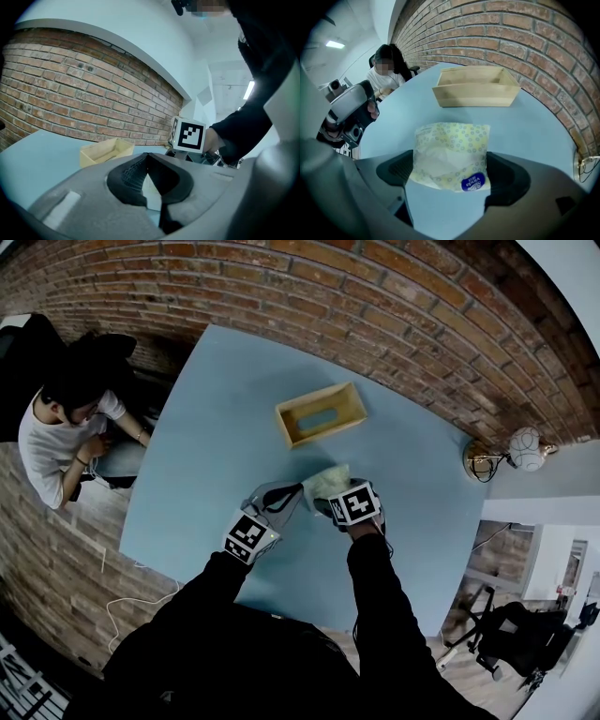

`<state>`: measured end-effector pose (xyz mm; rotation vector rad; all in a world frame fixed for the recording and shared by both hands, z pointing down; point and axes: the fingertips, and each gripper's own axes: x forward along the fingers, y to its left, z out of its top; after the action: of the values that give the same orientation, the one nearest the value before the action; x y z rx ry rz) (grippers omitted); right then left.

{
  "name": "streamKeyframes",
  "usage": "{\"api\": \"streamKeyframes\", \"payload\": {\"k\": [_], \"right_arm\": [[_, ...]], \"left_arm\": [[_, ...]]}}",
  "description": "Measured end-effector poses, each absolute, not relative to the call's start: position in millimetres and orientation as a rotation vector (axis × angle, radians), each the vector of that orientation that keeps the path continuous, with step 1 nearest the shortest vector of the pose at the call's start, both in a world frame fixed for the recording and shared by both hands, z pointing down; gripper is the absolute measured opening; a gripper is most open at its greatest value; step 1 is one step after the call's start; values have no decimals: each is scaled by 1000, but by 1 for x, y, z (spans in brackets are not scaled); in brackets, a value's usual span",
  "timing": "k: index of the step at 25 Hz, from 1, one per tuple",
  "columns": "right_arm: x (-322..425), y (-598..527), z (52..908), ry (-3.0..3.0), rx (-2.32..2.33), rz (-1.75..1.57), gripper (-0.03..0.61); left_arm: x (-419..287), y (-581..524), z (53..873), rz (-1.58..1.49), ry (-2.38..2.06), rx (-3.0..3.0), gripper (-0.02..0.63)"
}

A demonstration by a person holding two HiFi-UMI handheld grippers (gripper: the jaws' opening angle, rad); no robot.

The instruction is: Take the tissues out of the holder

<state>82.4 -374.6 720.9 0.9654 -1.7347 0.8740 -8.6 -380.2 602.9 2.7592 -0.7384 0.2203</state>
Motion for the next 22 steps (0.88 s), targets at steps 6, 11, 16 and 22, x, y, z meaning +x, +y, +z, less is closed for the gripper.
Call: {"api": "streamKeyframes", "payload": {"k": [6,11,16,22], "right_arm": [[81,-380,696,-1782,1006,857,479],[81,-384,668,-1830,1049,843,479],[78,-377,644,-1922,1115,901,477],[76,-357,617,-2066,1184,912,476]], "left_arm": [[-8,-382,591,206,-736,2779,-6],[-8,-380,582,214,-727,2801,-6],[-6,-373,569,237,-689,2848,-6],[-9,-361,557,262,-649,2858,-6]]}}
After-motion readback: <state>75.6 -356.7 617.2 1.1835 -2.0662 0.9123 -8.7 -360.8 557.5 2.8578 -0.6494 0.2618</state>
